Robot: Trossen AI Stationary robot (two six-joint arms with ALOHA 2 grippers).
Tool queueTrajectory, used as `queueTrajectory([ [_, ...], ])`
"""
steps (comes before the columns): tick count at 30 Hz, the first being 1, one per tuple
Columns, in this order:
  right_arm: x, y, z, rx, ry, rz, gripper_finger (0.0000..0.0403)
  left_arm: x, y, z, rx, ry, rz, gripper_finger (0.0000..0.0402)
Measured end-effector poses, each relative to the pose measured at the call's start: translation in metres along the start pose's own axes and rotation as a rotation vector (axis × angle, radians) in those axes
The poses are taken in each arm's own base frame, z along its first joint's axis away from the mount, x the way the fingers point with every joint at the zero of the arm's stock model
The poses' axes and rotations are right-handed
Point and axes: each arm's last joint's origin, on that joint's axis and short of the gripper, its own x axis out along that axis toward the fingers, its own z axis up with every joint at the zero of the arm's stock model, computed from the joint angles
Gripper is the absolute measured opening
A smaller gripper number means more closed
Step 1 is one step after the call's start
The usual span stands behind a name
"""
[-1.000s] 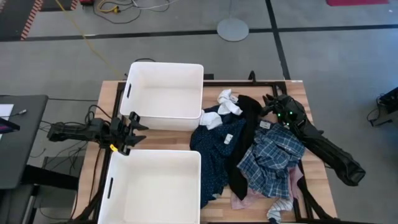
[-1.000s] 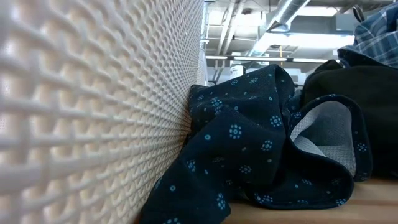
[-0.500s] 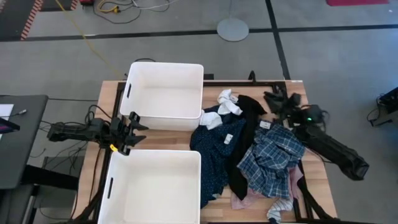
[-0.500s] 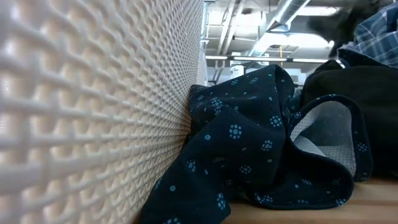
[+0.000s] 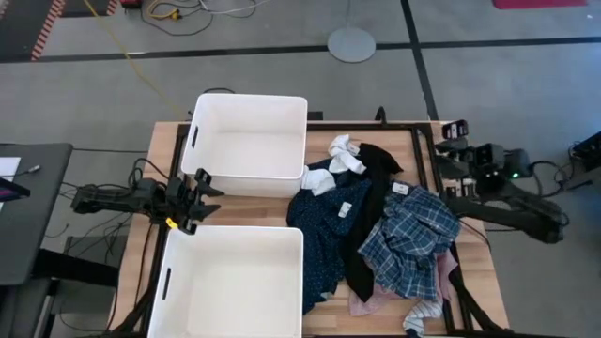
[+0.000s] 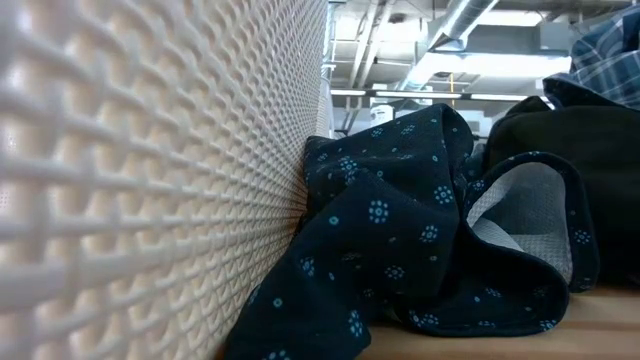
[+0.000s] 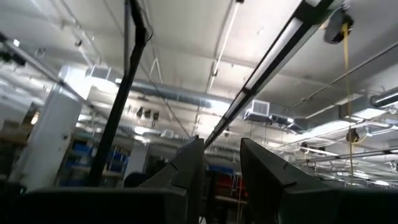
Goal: Sort clothes
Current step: Put the blue pants into the bottom white laundry organizer
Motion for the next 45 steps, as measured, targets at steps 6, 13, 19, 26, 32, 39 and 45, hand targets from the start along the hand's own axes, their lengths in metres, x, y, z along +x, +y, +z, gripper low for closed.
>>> queueTrajectory([
  [6, 0.036, -0.009, 0.014, -0.007, 0.221, 0.014, 0.0128, 0.000, 0.000, 0.000, 0.000, 0.000, 0.000, 0.0169],
  [13, 0.079, -0.022, 0.010, -0.035, 0.507, 0.033, 0.0163, 0.000, 0.000, 0.000, 0.000, 0.000, 0.000, 0.0169],
  [19, 0.105, -0.023, -0.007, 0.010, 0.712, 0.106, 0.0238, 0.000, 0.000, 0.000, 0.000, 0.000, 0.000, 0.0169],
  [26, 0.113, -0.018, -0.034, 0.061, 0.982, 0.126, 0.0291, 0.000, 0.000, 0.000, 0.000, 0.000, 0.000, 0.0169],
  [32, 0.108, -0.004, -0.048, 0.145, 1.134, 0.179, 0.0291, 0.000, 0.000, 0.000, 0.000, 0.000, 0.000, 0.0169],
  [39, 0.096, 0.023, -0.047, 0.354, 1.294, 0.222, 0.0291, 0.000, 0.000, 0.000, 0.000, 0.000, 0.000, 0.0169],
  [45, 0.080, 0.043, -0.045, 0.489, 1.492, 0.175, 0.0290, 0.000, 0.000, 0.000, 0.000, 0.000, 0.000, 0.0169],
])
